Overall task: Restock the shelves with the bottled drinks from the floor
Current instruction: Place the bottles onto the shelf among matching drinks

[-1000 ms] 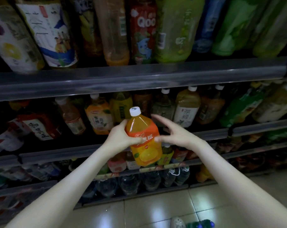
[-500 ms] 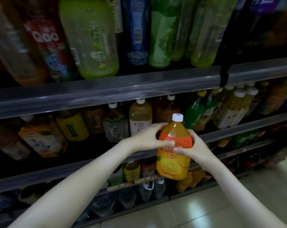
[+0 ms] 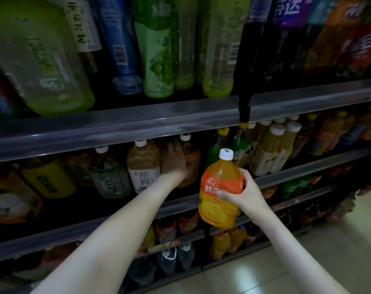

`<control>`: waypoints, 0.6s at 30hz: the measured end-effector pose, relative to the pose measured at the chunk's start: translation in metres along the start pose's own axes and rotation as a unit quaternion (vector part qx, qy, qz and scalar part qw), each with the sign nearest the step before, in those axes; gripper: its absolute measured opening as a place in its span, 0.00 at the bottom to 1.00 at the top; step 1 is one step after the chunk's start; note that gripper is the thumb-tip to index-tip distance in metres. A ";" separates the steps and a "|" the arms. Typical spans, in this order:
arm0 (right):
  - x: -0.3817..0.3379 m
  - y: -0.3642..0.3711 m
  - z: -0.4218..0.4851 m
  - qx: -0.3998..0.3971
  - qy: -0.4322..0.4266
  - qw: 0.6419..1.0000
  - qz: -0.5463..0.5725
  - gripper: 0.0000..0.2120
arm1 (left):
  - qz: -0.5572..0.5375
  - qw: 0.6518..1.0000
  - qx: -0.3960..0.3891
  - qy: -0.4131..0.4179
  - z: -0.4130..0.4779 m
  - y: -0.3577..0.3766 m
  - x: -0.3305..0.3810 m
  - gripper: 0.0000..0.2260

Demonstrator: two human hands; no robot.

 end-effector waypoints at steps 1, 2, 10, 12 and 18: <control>0.000 0.000 0.002 0.000 -0.004 1.000 0.002 0.40 | 0.024 1.000 0.003 0.001 0.001 -0.002 0.000 0.43; 0.000 0.000 0.003 0.000 -0.008 1.000 0.001 0.40 | 0.032 0.999 0.008 0.002 0.000 -0.004 0.000 0.41; 0.003 -0.010 0.010 0.014 -0.029 0.999 -0.026 0.42 | -0.061 0.993 0.034 0.092 -0.045 0.006 -0.016 0.40; 0.003 -0.016 0.010 0.016 -0.029 0.999 -0.028 0.43 | -0.044 0.990 0.037 0.131 -0.055 0.009 -0.016 0.39; 0.005 -0.024 0.009 0.001 -0.027 0.999 -0.046 0.42 | -0.061 0.973 0.069 0.212 -0.076 0.013 -0.030 0.37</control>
Point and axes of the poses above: each hand's wrist, its own z-axis towards the middle knuckle, its own y-axis out of the palm, x = y × z, the point moved 2 cm from there along z, towards the middle knuckle, and after that the axes turned 7 degrees about y, right-handed, at the moved point
